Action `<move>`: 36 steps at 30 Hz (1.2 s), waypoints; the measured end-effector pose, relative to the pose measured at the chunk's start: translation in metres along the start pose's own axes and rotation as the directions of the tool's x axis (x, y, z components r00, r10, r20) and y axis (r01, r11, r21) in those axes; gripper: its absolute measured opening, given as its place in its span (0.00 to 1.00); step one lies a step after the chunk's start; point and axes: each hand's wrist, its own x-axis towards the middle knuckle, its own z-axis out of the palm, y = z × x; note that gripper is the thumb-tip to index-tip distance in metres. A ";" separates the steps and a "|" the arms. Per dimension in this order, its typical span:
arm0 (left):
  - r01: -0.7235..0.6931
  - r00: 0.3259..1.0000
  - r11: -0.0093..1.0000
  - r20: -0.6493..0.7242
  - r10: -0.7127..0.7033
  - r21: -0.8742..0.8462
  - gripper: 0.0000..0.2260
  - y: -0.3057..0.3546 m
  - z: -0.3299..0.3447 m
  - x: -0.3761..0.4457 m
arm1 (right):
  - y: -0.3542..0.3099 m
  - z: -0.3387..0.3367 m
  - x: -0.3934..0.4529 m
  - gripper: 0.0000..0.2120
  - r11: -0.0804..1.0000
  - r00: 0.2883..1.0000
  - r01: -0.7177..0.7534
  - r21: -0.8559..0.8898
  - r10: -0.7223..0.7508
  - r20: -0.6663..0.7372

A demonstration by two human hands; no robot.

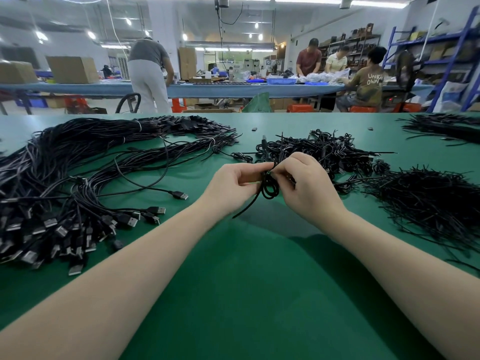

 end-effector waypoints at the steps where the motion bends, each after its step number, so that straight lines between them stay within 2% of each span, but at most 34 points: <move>1: -0.034 0.999 0.996 -0.020 0.036 0.085 0.20 0.000 -0.002 0.002 | 0.000 0.000 0.000 0.02 1.000 1.000 -0.002 0.006 0.002 0.004; 4: -0.110 0.978 0.939 -0.134 0.161 0.326 0.18 -0.002 -0.004 0.005 | -0.002 0.002 0.001 0.01 1.000 1.000 -0.008 0.024 0.008 -0.008; 7: -0.159 0.965 0.926 -0.143 0.219 0.342 0.14 -0.003 -0.004 0.005 | -0.002 0.002 0.002 0.01 0.998 0.999 -0.042 0.056 0.044 -0.024; 11: -0.121 0.977 0.979 -0.153 0.146 0.162 0.05 0.000 -0.002 0.003 | -0.003 0.005 0.003 0.02 0.993 0.996 -0.080 0.088 0.082 -0.028; 13: -0.054 0.978 0.997 -0.200 0.063 0.051 0.00 0.002 0.002 0.003 | -0.004 0.007 0.004 0.03 0.984 0.989 -0.129 0.124 0.136 -0.052; 15: 0.037 0.971 0.998 -0.235 -0.047 -0.047 0.04 0.003 0.006 0.004 | -0.006 0.008 0.004 0.03 0.979 0.986 -0.149 0.138 0.158 -0.056; 17: 0.150 0.952 0.964 -0.232 -0.201 -0.221 0.11 0.005 0.010 0.005 | -0.007 0.007 0.003 0.03 0.992 0.993 -0.091 0.086 0.097 -0.062; 19: 0.241 0.919 0.882 -0.198 -0.342 -0.406 0.18 0.007 0.012 0.005 | -0.007 0.003 0.002 0.03 0.996 0.997 0.041 -0.084 -0.046 -0.055; 21: 0.278 0.899 0.807 -0.155 -0.410 -0.521 0.17 0.009 0.013 0.006 | -0.005 0.003 0.002 0.01 0.953 0.983 0.157 -0.261 -0.176 -0.052; 22: 0.287 0.897 0.778 -0.128 -0.423 -0.559 0.14 0.010 0.013 0.006 | -0.006 0.003 0.002 0.02 0.940 0.979 0.166 -0.297 -0.195 -0.068; 24: 0.283 0.915 0.743 -0.063 -0.399 -0.606 0.08 0.011 0.010 0.005 | -0.007 0.004 0.002 0.02 0.957 0.983 0.107 -0.270 -0.143 -0.114; 26: 0.285 0.935 0.751 0.002 -0.353 -0.596 0.13 0.009 0.008 0.004 | -0.008 0.004 0.001 0.03 0.982 0.988 0.022 -0.185 -0.050 -0.146; 28: 0.265 0.955 0.821 0.022 -0.295 -0.506 0.17 0.005 0.007 0.003 | -0.006 0.004 0.000 0.04 0.991 0.989 -0.033 -0.127 0.014 -0.147; 32: 0.117 0.988 0.921 -0.055 -0.148 -0.372 0.19 -0.002 0.010 0.000 | -0.004 0.005 -0.001 0.04 0.992 0.992 -0.052 -0.111 0.039 -0.119; 36: -0.012 0.981 0.980 -0.192 -0.027 -0.196 0.07 -0.004 0.008 0.002 | -0.005 0.007 -0.001 0.03 0.994 0.993 -0.039 -0.099 0.028 -0.115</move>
